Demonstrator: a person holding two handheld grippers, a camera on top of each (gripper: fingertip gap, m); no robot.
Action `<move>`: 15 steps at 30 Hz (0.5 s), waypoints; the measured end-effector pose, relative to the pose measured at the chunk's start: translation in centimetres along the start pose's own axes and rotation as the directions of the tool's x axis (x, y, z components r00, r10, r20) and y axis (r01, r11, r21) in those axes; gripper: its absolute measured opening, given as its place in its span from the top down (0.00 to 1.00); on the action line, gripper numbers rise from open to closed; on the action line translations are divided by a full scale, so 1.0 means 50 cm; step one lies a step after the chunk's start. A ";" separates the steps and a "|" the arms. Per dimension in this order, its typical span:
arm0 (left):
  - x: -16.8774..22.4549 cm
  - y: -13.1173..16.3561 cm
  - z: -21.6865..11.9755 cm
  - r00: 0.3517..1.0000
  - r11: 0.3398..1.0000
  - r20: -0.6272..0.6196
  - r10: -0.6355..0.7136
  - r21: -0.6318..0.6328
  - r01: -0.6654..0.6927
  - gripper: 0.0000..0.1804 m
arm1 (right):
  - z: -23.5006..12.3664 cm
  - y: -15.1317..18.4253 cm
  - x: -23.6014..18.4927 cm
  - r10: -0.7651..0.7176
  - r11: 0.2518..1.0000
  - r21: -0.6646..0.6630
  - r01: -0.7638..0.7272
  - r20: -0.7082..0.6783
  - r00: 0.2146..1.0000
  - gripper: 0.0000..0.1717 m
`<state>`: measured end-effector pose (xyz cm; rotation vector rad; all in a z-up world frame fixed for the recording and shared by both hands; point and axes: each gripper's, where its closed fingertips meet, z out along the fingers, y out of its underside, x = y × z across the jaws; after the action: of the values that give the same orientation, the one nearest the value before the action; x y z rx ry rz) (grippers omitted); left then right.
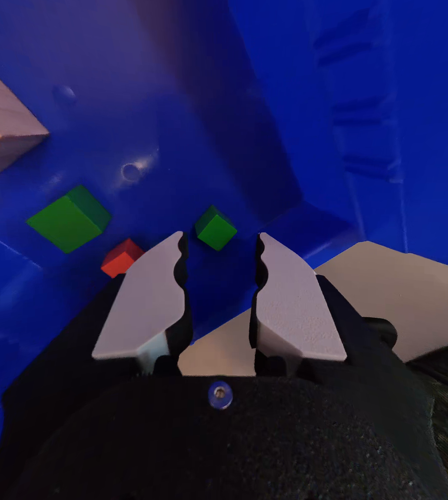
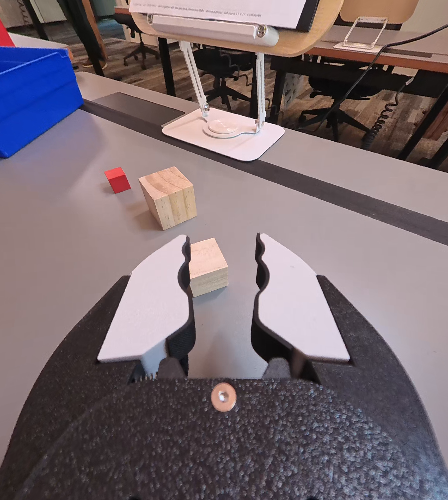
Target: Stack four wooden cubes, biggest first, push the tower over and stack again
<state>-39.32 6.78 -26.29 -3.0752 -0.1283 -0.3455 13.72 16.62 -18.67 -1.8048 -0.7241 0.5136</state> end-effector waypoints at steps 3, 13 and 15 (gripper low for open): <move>0.005 0.005 0.020 0.999 0.999 -0.018 -0.030 -0.026 0.029 0.75 | -0.005 -0.006 0.001 0.007 1.000 0.014 -0.007 0.001 1.000 0.73; 0.054 -0.080 -0.108 0.972 0.943 0.206 0.111 0.288 -0.168 0.83 | -0.008 -0.012 -0.003 0.002 0.999 0.032 -0.002 0.002 1.000 0.74; 0.137 -0.088 -0.170 0.946 0.880 0.246 0.212 0.373 -0.294 0.84 | -0.005 -0.011 -0.007 -0.011 0.999 0.031 0.011 0.003 1.000 0.74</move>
<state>-34.90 11.23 -16.34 -2.6569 0.1781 0.0077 13.49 16.34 -18.08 -1.7712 -0.7240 0.5181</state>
